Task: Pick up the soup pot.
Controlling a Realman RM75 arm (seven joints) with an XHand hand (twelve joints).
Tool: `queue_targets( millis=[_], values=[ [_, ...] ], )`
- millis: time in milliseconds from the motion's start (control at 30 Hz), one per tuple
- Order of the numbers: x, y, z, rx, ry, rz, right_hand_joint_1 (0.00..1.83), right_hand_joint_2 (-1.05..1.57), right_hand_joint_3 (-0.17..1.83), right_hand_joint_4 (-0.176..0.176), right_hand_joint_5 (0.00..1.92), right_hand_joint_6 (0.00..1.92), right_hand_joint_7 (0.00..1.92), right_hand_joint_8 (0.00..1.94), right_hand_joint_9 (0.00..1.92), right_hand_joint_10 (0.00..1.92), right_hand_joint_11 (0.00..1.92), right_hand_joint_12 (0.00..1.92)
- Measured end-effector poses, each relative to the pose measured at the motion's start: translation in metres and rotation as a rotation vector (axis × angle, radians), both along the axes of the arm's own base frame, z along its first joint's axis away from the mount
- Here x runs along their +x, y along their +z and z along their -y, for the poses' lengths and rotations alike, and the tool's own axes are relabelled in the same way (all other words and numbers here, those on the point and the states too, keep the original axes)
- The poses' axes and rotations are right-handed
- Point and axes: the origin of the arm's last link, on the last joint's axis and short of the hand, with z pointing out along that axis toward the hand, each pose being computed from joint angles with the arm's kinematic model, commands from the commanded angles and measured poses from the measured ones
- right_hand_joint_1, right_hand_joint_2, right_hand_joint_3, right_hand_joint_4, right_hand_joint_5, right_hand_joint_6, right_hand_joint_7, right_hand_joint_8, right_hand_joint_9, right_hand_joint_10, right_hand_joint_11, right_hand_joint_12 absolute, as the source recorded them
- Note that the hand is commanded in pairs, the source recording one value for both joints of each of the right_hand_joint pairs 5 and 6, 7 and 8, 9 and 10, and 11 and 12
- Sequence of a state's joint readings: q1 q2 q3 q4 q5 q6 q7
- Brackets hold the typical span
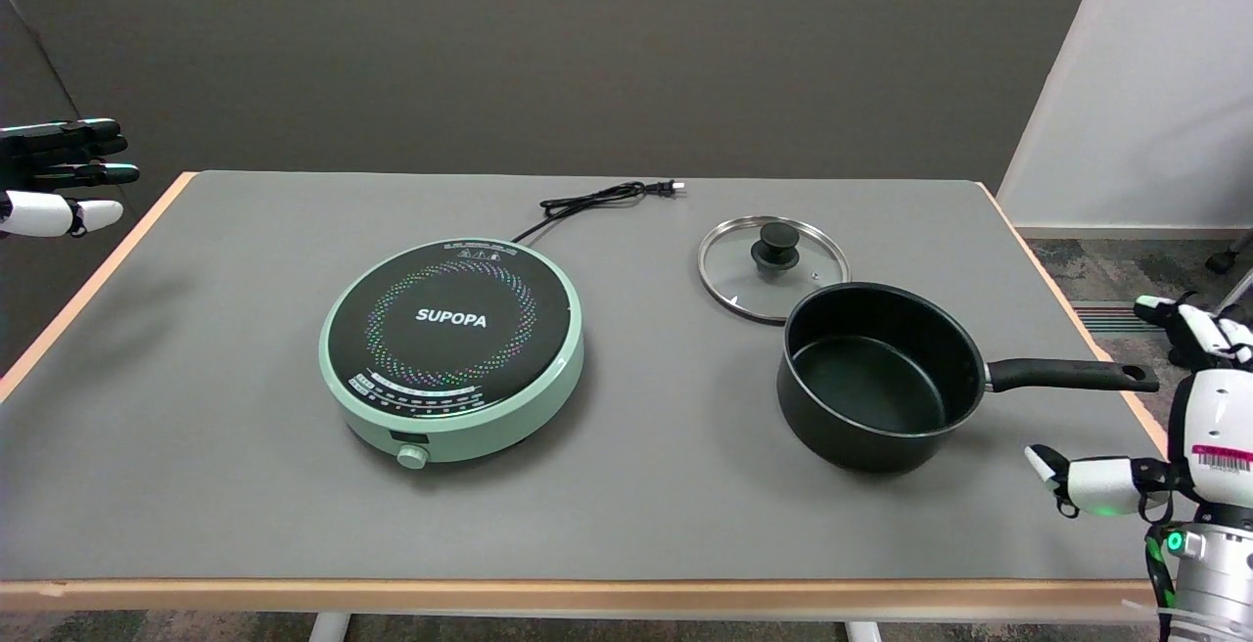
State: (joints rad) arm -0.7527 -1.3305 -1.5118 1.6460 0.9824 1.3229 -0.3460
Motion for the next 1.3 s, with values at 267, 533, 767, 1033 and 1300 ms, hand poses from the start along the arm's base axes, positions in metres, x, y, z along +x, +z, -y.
queue_targets(
  millis=[267, 533, 767, 1033, 1300],
  values=[
    [-0.003, 0.01, 0.015, 0.026, -0.011, 0.005, 1.21, -0.23, 0.86, 0.1, 0.54, 0.54, 0.54, 0.54, 0.54, 0.54, 0.54, 0.54],
    [-0.005, 0.021, 0.035, 0.073, -0.052, 0.01, 1.22, -0.24, 0.86, 0.111, 0.56, 0.56, 0.56, 0.56, 0.56, 0.56, 0.56, 0.56],
    [-0.008, 0.032, 0.045, 0.101, -0.115, 0.017, 1.22, -0.25, 0.86, 0.113, 0.57, 0.57, 0.57, 0.57, 0.57, 0.57, 0.57, 0.57],
    [-0.012, 0.046, 0.055, 0.13, -0.197, 0.031, 1.23, -0.27, 0.87, 0.121, 0.58, 0.58, 0.58, 0.58, 0.58, 0.58, 0.58, 0.58],
    [-0.017, 0.058, 0.067, 0.164, -0.282, 0.056, 1.23, -0.28, 0.88, 0.124, 0.58, 0.58, 0.58, 0.58, 0.58, 0.58, 0.58, 0.58]
  ],
)
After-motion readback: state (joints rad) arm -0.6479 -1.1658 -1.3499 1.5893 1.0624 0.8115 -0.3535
